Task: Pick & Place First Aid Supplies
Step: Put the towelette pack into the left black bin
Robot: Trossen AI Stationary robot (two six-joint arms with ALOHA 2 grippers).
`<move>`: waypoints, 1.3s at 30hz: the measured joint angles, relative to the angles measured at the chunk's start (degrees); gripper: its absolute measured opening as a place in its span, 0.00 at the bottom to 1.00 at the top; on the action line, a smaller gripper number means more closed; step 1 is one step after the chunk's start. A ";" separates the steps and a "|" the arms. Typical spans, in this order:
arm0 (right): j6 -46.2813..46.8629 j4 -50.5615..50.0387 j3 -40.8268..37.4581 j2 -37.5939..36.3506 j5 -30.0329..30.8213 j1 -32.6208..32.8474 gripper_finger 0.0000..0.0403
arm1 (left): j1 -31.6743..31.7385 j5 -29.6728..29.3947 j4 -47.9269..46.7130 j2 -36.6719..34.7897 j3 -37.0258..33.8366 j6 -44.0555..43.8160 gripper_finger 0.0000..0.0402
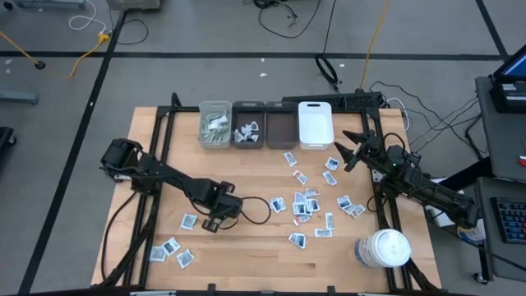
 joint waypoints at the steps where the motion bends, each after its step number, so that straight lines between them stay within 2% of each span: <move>1: 0.01 0.00 0.00 0.00 0.00 0.00 0.74 | 0.07 -0.02 -0.69 0.00 0.17 -0.15 0.09; 7: 0.01 0.00 -0.01 0.00 0.00 0.01 0.74 | 1.33 2.77 -9.33 -0.16 4.50 -0.05 0.04; 18: 0.01 0.00 0.00 -0.01 0.01 -0.01 0.74 | 4.96 4.46 -18.07 -3.21 14.43 -1.18 0.14; 26: 0.01 0.00 0.00 0.00 0.01 0.00 0.74 | 5.88 6.40 -23.30 -4.63 20.80 -1.66 0.07; 33: 0.01 0.00 -0.01 0.00 0.00 0.01 0.74 | 6.76 6.70 -25.40 -4.56 22.16 -1.00 0.04; 39: 0.01 0.00 0.00 0.00 0.01 0.00 0.74 | 14.42 5.99 -25.36 -4.52 22.16 -1.15 0.04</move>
